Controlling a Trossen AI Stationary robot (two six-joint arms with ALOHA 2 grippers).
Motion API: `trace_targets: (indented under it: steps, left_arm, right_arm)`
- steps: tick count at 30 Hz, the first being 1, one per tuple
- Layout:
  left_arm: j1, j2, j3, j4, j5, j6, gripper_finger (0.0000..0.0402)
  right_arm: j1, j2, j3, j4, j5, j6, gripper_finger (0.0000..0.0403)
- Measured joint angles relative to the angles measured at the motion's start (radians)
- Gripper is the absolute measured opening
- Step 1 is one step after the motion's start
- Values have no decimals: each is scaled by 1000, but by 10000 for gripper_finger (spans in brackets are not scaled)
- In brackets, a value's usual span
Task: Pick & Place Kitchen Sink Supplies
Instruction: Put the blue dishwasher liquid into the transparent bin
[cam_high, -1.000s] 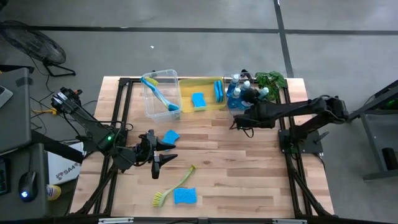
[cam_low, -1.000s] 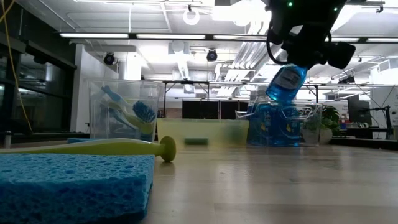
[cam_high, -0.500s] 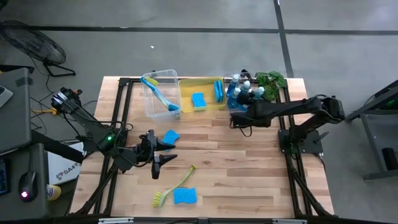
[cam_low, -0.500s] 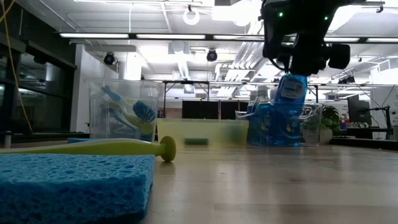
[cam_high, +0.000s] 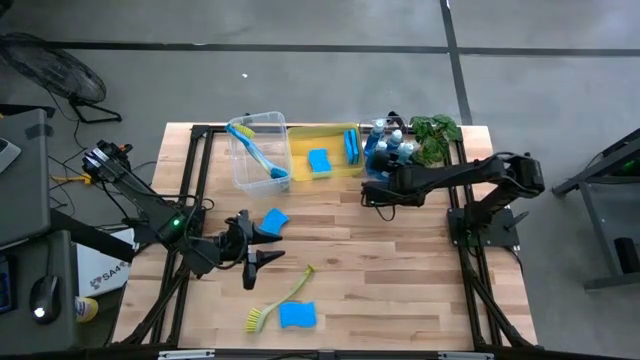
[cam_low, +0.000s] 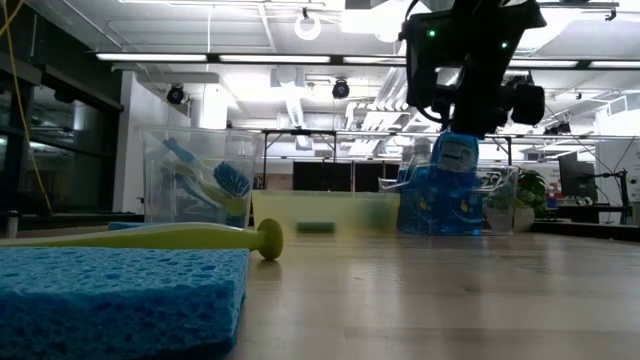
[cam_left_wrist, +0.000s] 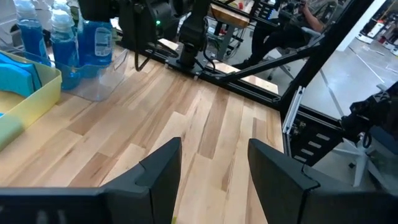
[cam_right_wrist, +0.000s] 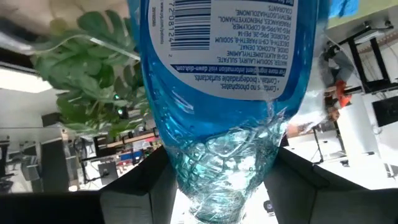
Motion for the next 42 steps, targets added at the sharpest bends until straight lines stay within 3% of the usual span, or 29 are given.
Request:
trace_targets:
  steps: [15, 30, 42]
  left_arm:
    - [0, 0, 0, -12, 54, -3, 182]
    - [0, 0, 0, -18, 61, 3, 182]
    - [0, 0, 0, -18, 64, 3, 182]
  right_arm:
    - [0, 89, 0, 64, -27, -17, 191]
    - [-1, 97, -2, 78, -93, -25, 191]
    - [0, 97, -85, 122, -54, -25, 206]
